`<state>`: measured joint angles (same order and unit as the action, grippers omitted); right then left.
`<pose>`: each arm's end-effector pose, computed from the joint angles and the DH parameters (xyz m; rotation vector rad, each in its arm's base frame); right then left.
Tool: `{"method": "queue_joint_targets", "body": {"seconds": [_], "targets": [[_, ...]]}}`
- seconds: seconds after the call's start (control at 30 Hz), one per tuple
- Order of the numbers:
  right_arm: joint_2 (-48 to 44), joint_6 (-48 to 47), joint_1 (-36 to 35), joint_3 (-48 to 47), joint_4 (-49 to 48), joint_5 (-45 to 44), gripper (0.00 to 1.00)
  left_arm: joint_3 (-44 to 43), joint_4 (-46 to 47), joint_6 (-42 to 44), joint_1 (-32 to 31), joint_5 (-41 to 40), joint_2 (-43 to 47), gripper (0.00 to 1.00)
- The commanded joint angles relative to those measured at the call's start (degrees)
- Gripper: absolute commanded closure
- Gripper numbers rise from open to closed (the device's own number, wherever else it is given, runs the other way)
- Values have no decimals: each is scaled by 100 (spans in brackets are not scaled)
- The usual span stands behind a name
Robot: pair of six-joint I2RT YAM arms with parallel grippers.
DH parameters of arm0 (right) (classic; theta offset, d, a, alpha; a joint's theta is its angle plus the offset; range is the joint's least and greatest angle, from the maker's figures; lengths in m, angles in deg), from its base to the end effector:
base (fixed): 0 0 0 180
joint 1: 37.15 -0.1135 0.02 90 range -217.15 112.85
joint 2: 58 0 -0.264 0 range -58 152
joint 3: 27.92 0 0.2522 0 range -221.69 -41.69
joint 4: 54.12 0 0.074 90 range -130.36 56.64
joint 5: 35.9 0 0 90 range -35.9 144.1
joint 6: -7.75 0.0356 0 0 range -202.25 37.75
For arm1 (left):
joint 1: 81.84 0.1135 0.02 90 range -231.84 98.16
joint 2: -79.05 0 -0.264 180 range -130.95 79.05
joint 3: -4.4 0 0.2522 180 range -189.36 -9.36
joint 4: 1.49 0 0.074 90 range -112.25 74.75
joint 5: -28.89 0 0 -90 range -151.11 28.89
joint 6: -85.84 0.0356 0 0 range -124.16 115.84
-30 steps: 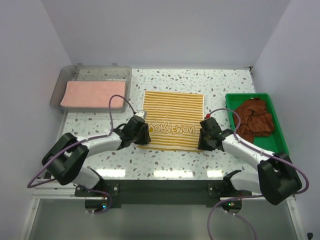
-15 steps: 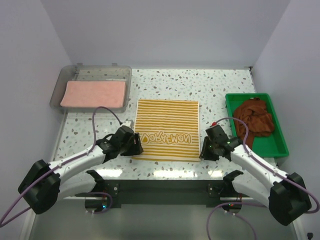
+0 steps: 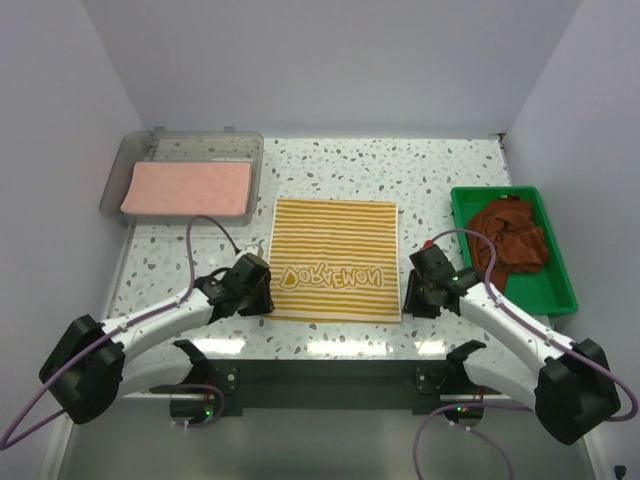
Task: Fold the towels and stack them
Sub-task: Fold the towel
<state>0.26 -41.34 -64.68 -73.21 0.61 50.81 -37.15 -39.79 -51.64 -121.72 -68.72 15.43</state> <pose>0.1503 0.0760 0.1801 0.3392 2.7571 0.2419 0.1492 -0.1185 0.1603 -0.2226 2.6466 -0.3573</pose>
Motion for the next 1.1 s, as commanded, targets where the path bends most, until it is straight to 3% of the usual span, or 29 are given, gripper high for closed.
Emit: {"method": "queue_joint_targets", "body": {"seconds": [0.0,0.17,0.33,0.6,1.07], "targets": [[185,-30,2,33,-151,-84,66,19,115,-68,6,-47,-46,61],[300,-4,2,182,-300,-111,66,37,54,-59,6,-12,-72,70],[353,-48,-7,182,-414,30,67,-42,-16,-24,6,-29,-81,73],[256,-162,2,-134,-256,135,67,-68,-165,20,6,23,-20,96],[379,-127,2,112,-678,628,65,-42,-271,73,15,32,104,100]]}}
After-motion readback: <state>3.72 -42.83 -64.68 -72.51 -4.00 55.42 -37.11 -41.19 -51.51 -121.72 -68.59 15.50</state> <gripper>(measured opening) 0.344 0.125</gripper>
